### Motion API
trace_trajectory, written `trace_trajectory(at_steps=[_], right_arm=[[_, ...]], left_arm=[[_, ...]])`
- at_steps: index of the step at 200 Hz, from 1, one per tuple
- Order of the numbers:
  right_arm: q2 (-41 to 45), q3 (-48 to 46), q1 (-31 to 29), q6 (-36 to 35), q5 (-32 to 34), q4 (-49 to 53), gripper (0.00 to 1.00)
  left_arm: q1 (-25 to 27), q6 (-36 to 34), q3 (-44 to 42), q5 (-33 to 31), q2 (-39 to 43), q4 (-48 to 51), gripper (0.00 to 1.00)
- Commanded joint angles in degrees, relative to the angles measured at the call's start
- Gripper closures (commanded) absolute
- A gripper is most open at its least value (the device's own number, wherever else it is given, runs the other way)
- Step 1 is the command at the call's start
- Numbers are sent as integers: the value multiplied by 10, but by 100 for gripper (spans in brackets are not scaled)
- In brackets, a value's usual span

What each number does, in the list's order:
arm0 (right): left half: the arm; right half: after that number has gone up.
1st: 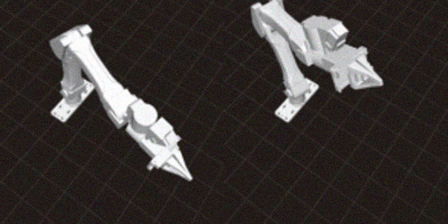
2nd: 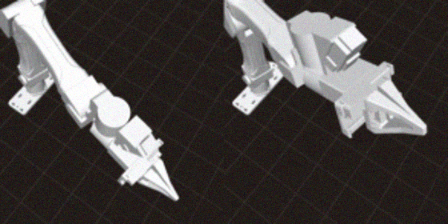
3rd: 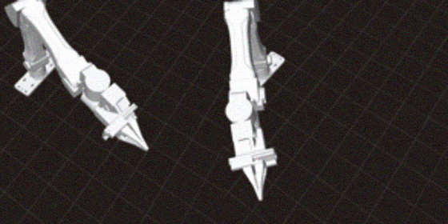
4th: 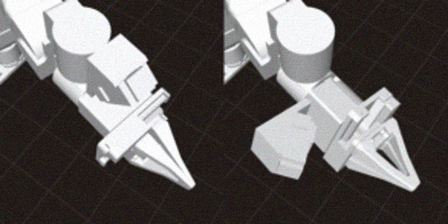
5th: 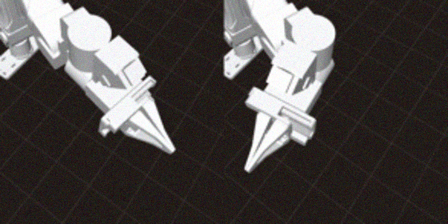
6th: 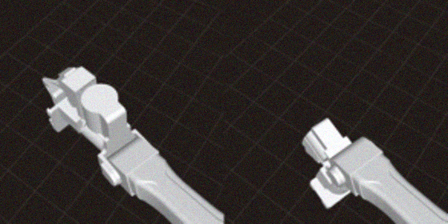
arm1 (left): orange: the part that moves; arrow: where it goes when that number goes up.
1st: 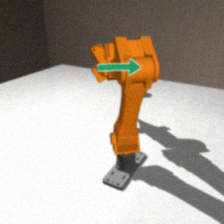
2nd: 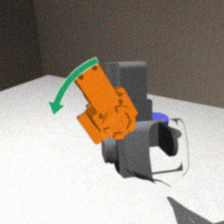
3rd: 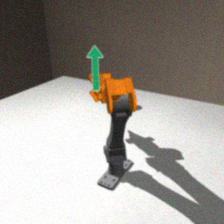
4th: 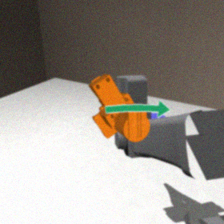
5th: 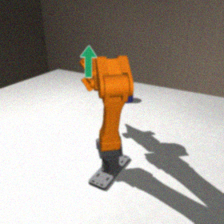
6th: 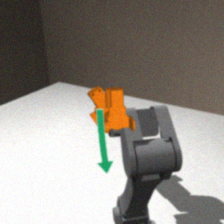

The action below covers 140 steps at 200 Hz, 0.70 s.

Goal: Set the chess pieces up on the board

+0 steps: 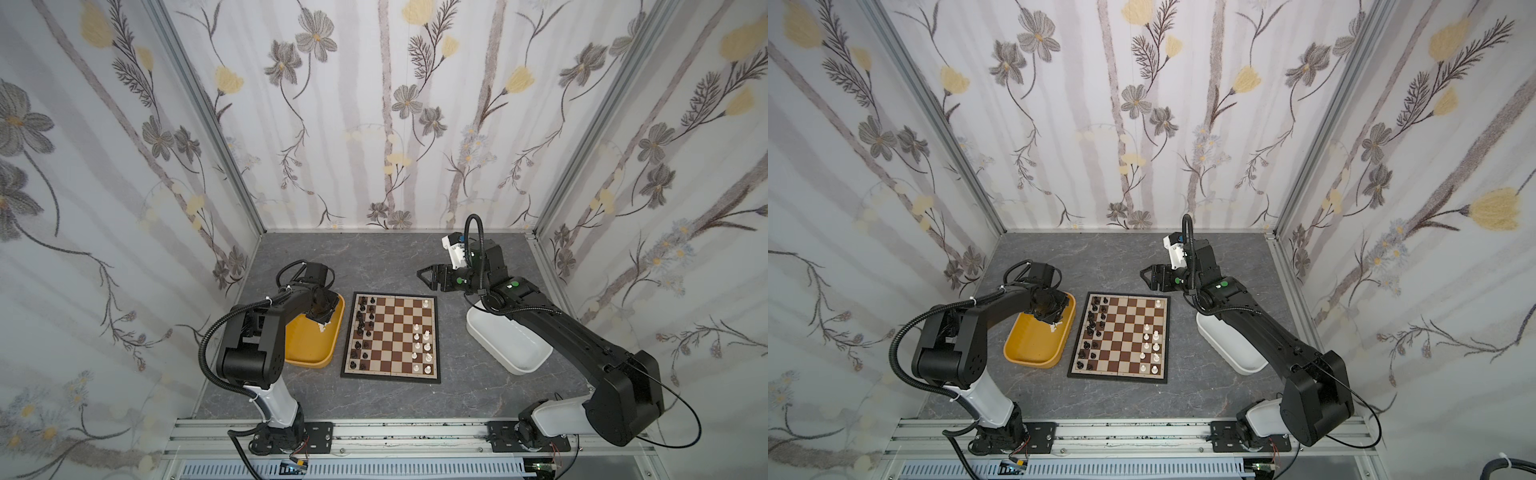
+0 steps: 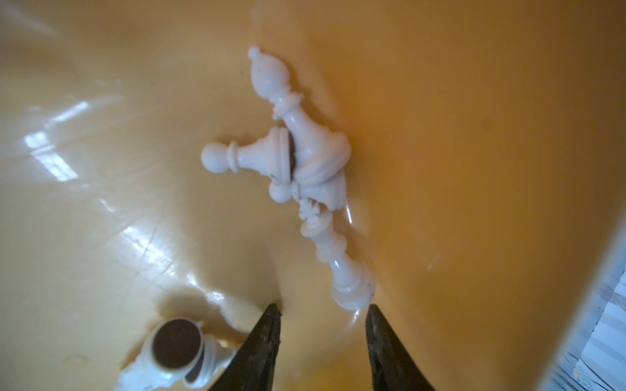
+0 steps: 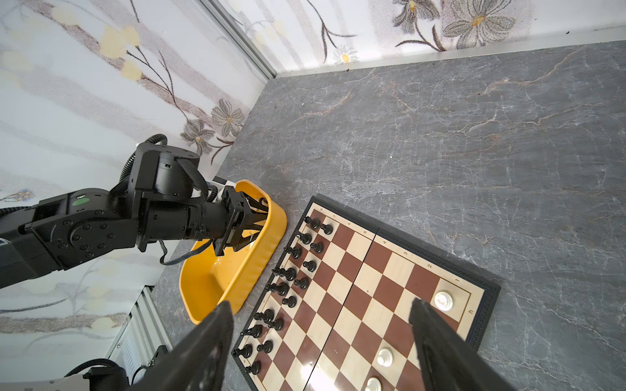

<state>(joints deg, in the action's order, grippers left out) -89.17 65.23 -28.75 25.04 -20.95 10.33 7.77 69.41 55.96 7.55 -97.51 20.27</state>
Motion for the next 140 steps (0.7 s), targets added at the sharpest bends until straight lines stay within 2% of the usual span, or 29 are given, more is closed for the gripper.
trace_trajectory(at_steps=[1,83,140], right_arm=[[1,-1,1,4,-9,-22,18],[1,-4,0,3,-11,-19,18],[3,-9,1,2,-13,-20,18]], left_arm=[[-3,2,-8,-9,17,-27,56],[-10,19,-2,-9,-4,-27,61],[-15,17,21,-15,-20,15,64]])
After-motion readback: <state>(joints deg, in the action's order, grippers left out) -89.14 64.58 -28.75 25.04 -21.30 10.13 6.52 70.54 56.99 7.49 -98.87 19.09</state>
